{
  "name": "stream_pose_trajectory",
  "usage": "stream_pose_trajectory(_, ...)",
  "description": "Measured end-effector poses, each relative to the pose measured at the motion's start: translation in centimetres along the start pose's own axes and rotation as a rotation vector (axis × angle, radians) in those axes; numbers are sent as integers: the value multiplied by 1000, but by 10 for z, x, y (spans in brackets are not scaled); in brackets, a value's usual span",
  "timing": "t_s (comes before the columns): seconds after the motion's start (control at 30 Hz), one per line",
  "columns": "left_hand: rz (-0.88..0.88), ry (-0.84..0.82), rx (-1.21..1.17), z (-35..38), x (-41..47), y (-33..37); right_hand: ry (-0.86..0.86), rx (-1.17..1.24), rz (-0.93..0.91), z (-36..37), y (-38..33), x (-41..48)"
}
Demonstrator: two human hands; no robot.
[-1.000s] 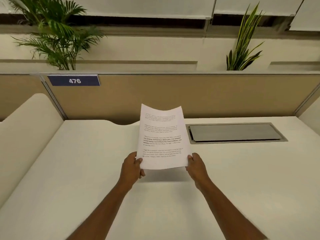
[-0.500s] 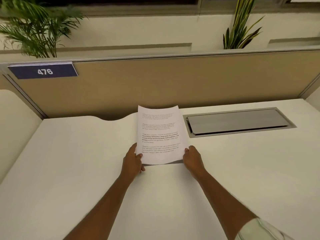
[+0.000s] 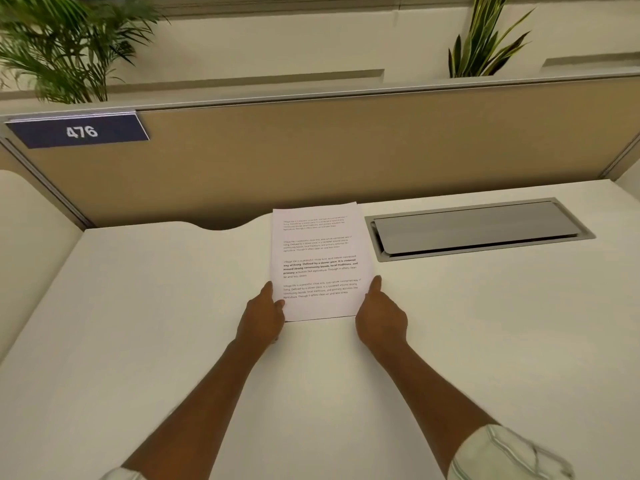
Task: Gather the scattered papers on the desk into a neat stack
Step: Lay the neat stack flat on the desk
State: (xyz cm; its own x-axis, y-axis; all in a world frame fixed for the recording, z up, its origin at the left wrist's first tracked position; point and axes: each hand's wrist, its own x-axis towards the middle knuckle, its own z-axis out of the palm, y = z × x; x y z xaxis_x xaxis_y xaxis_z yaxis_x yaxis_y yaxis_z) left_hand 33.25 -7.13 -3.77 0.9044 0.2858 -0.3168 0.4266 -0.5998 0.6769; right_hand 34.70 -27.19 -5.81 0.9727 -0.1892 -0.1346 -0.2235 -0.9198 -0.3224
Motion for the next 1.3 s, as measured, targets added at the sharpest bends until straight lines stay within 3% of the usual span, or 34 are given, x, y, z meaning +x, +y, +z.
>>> stream_pose_trajectory(0.2,33,-13,212,-3,-1,-1,-6,-109,-7,2,-2,-1)
stream_pose_trajectory(0.8,-8,14,164,1,3,-8,31,-13,26,2,-5,-6)
stream_pose_trajectory(1.03,-45,50,283,3,7,-9,191,-168,44,8,-5,-10)
stream_pose_trajectory(1.3,-118,136,198,7,6,-11,300,-103,36,13,-2,-18)
